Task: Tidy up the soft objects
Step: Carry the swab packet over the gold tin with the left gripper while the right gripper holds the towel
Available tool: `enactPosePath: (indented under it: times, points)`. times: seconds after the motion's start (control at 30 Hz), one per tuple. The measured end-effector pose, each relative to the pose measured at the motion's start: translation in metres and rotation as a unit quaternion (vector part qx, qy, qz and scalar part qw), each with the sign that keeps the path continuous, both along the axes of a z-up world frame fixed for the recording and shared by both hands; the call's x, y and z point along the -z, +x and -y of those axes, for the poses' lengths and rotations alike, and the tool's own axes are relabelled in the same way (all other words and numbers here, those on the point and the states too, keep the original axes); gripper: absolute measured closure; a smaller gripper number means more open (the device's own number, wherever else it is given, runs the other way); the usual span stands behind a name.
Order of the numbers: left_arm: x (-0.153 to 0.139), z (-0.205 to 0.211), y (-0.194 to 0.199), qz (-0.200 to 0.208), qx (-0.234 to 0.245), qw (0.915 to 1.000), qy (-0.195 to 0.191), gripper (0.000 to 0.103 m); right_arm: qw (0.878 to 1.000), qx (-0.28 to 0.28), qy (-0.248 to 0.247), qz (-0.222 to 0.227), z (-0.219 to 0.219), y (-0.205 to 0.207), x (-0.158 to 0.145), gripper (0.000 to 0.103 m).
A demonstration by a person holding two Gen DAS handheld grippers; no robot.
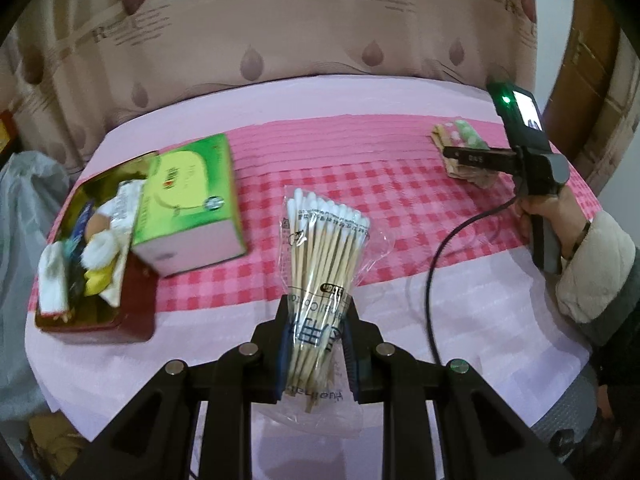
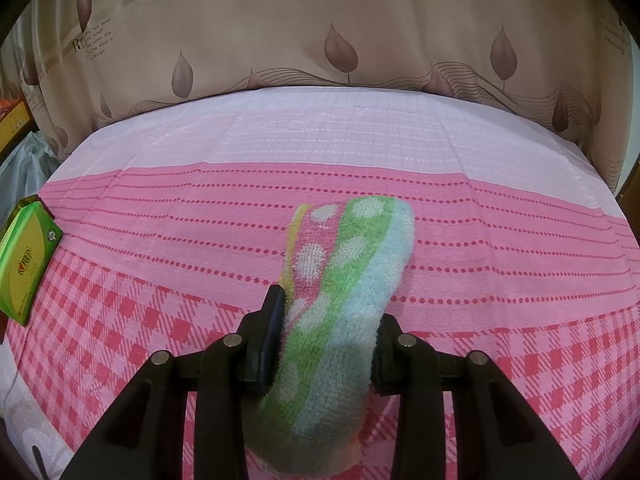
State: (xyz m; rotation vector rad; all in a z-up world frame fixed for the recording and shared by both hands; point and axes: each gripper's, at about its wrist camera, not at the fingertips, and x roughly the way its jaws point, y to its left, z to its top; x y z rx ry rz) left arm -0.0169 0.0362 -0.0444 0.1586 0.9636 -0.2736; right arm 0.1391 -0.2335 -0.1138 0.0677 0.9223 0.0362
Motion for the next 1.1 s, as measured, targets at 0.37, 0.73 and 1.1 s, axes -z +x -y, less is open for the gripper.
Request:
enactPosePath:
  times: [0.37,0.73,1.1]
  points:
    - [-0.022,-0.041,-0.009,0.018,-0.037,0.999,0.014,0.081,1.0,0.0,0.0,0.0,0.001,0.0,0.0,0.069]
    - [-0.041,-0.108,0.017,0.037,-0.122,0.9917,0.017,0.081,1.0,0.0,0.001,0.0,0.001,0.0,0.0,0.069]
    - [-0.046,-0.173,0.047,0.051,-0.197,0.9789,0.017,0.081,1.0,0.0,0.0,0.0,0.001,0.0,0.0,0.069]
